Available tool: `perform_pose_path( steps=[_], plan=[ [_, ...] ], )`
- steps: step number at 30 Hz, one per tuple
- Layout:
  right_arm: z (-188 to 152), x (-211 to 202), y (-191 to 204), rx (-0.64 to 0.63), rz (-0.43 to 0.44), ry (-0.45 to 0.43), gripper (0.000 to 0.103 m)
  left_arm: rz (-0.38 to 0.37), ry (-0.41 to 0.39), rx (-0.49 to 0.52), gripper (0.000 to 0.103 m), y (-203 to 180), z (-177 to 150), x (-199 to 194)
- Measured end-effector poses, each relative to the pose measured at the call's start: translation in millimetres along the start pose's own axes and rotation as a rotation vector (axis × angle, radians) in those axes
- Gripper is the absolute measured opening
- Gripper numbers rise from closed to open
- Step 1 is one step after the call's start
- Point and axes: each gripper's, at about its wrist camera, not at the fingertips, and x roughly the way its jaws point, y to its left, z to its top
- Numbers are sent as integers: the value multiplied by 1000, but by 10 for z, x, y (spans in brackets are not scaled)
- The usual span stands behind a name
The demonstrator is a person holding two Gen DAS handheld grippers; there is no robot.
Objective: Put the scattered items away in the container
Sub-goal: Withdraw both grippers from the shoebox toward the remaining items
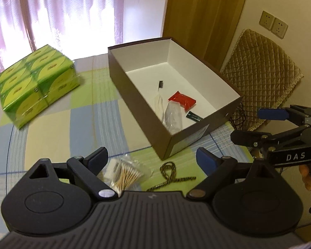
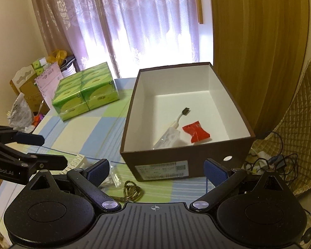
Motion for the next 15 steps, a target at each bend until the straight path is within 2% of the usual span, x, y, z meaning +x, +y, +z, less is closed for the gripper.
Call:
perform_pose_path(
  steps=[6, 15],
  plan=[
    [-211, 13, 50, 38, 15, 4, 102, 26, -15, -40, 90, 90, -274, -128],
    [-522, 111, 133, 77, 30, 101, 102, 73, 41, -75, 90, 255, -703, -87]
  ],
)
